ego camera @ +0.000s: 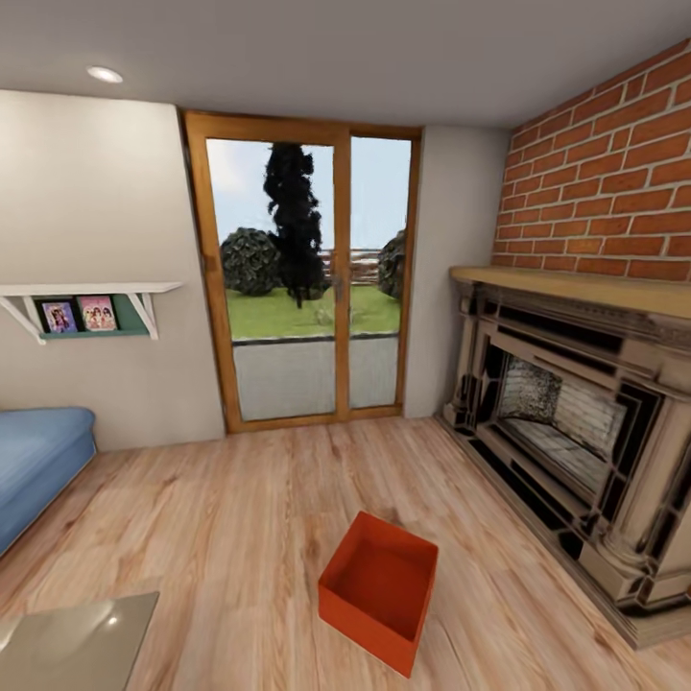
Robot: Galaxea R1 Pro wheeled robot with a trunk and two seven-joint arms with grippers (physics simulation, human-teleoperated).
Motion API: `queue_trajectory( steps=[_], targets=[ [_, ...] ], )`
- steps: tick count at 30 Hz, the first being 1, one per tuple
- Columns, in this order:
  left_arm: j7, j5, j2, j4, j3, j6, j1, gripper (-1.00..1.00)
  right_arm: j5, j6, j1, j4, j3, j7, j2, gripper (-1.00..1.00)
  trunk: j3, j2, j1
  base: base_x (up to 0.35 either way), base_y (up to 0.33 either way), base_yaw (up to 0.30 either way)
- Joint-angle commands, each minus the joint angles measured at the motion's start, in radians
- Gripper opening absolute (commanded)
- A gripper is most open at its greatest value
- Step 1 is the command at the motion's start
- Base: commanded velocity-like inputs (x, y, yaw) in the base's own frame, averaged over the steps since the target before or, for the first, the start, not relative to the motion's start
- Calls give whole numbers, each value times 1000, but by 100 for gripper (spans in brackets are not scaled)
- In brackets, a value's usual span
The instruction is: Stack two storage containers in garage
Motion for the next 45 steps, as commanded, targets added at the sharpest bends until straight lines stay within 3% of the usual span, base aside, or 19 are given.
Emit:
queue_trajectory(
  steps=[1,26,45],
  targets=[
    [2,8,0,0,-8,-1,-1,100,-8,-5,-1,3,8,1,1,100,-1,-1,1,218,153,0],
    [2,8,1,0,-8,-1,-1,100,-9,-4,-1,3,8,1,5,100,-1,-1,1,182,76,-188],
    [2,8,1,0,-8,-1,-1,100,-8,-4,-1,3,8,3,-1,100,-1,-1,1,194,0,-2]
  ],
)
